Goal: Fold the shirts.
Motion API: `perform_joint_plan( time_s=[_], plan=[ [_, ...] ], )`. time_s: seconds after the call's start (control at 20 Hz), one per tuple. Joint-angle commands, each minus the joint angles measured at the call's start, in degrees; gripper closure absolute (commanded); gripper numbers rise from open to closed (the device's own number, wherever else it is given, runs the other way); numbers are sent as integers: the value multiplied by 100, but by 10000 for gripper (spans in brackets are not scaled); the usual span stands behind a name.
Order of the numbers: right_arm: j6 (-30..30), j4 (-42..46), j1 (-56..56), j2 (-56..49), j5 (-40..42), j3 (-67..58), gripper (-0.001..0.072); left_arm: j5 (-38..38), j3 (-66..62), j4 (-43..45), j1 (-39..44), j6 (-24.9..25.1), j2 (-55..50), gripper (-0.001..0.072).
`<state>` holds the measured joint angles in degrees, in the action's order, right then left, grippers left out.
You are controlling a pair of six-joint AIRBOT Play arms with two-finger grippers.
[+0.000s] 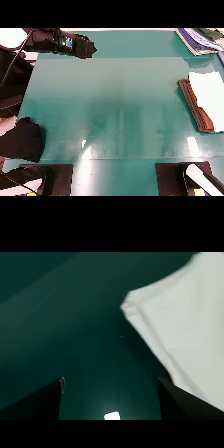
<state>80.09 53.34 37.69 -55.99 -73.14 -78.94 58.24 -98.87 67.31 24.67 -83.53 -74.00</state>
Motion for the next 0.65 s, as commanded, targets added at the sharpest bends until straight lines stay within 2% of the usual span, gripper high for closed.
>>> perform_joint_plan(
  time_s=[0.0,0.1,0.15,0.2,0.25,0.6],
  plan=[
    [-2,-227,-1661,109,315,-225,64,-81,0,52,0,0,-4,681],
    [-4,-221,-2448,105,426,-223,222,-164,0,37,0,0,-4,681],
    [-7,-216,-2789,103,492,-219,327,-236,0,37,0,0,-4,681],
    [-74,-219,-3056,103,577,-214,493,-308,0,35,0,0,-4,681],
    [-232,-221,-3283,105,625,-214,700,-367,0,35,0,0,-4,681],
    [-267,-227,-3613,105,678,-214,693,-638,0,35,0,-2,-4,681]
  ],
)
